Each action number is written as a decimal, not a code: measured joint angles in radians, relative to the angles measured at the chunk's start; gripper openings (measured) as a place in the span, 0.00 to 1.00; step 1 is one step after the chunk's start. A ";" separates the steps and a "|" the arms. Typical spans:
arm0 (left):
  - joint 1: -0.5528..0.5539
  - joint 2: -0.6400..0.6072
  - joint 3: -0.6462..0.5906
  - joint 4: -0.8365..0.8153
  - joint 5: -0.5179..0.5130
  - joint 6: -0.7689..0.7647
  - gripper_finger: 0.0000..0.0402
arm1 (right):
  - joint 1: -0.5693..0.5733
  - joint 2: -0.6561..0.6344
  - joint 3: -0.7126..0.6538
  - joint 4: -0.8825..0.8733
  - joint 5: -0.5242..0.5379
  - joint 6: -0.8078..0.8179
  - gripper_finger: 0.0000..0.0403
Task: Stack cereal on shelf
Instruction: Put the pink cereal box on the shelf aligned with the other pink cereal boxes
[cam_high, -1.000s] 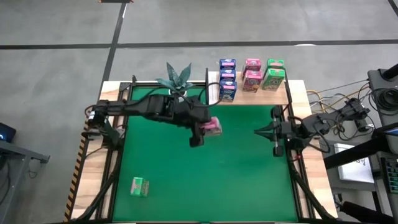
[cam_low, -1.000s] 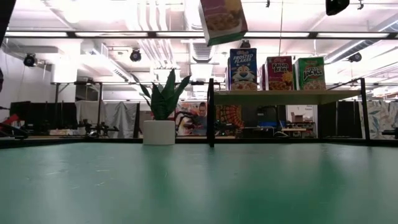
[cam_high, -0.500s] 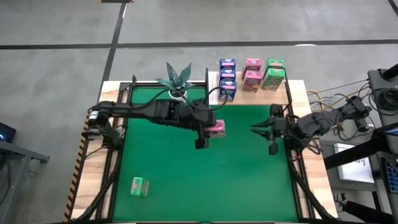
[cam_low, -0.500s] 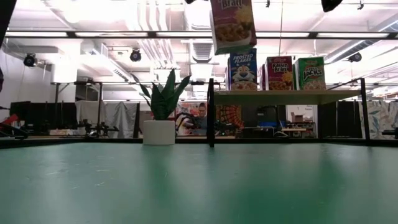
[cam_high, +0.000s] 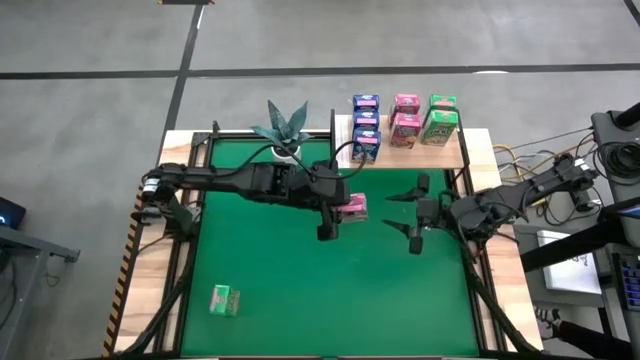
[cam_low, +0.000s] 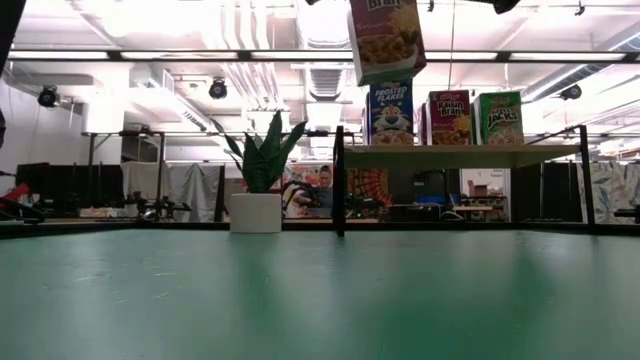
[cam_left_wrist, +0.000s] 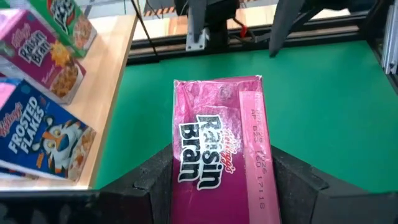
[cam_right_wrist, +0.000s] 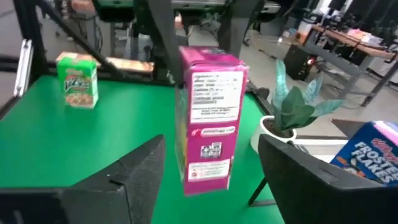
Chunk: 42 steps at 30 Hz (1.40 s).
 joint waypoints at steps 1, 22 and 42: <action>-0.002 0.000 0.000 0.006 0.000 0.005 0.46 | -0.008 0.007 0.001 0.023 0.000 -0.001 0.63; -0.006 0.000 0.000 0.030 0.019 0.028 0.46 | -0.176 0.099 0.000 0.198 -0.269 -0.047 0.65; -0.006 0.000 0.000 0.054 0.031 0.048 0.46 | -0.182 0.152 0.000 0.254 -0.307 -0.072 0.45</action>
